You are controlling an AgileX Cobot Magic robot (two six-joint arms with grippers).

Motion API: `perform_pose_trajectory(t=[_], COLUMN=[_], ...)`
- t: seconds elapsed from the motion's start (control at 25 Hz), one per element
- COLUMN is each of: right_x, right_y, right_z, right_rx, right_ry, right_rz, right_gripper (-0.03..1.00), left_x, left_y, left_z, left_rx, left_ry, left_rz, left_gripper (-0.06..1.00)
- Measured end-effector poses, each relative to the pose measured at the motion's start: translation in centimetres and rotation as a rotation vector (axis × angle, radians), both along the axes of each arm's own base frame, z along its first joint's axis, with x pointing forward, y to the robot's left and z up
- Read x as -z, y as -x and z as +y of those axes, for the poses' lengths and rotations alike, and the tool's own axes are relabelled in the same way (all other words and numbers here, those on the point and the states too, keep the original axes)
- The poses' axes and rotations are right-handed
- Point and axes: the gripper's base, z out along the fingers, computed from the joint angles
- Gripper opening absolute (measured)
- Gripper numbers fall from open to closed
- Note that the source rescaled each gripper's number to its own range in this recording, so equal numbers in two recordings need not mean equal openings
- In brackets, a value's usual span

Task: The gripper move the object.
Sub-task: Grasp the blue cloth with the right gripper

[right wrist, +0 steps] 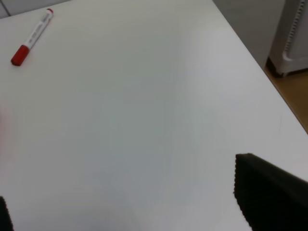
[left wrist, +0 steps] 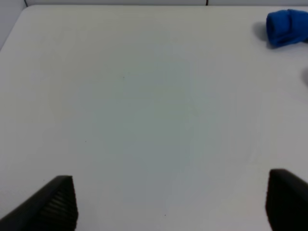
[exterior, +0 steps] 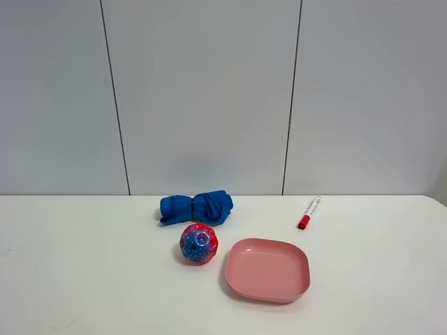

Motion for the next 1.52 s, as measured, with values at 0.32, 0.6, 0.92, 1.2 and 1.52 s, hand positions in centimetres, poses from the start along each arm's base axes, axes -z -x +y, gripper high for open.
perform_pose_trajectory(t=[0.32, 0.6, 0.92, 1.2, 1.52], right_x=[-5.2, -11.0, -11.6, -5.9, 3.0], right_y=[-5.8, -13.1, -23.3, -29.6, -33.9], right_z=[2.2, 3.3, 6.7, 11.7, 15.0], right_rx=[-0.313, -0.408, -0.503, -0.373, -0.344], right_ry=[0.031, 0.030, -0.021, 0.036, 0.142], right_rz=[0.110, 0.055, 0.241, 0.643, 0.845], right_gripper=[0.99, 0.96, 0.96, 0.96, 0.96], left_x=[0.0, 0.0, 0.0, 0.0, 0.0], left_y=[0.0, 0.0, 0.0, 0.0, 0.0], left_z=[0.0, 0.0, 0.0, 0.0, 0.0], left_rx=[0.000, 0.000, 0.000, 0.000, 0.000], left_ry=[0.000, 0.000, 0.000, 0.000, 0.000], left_rz=[0.000, 0.000, 0.000, 0.000, 0.000], left_gripper=[1.00, 1.00, 1.00, 1.00, 1.00])
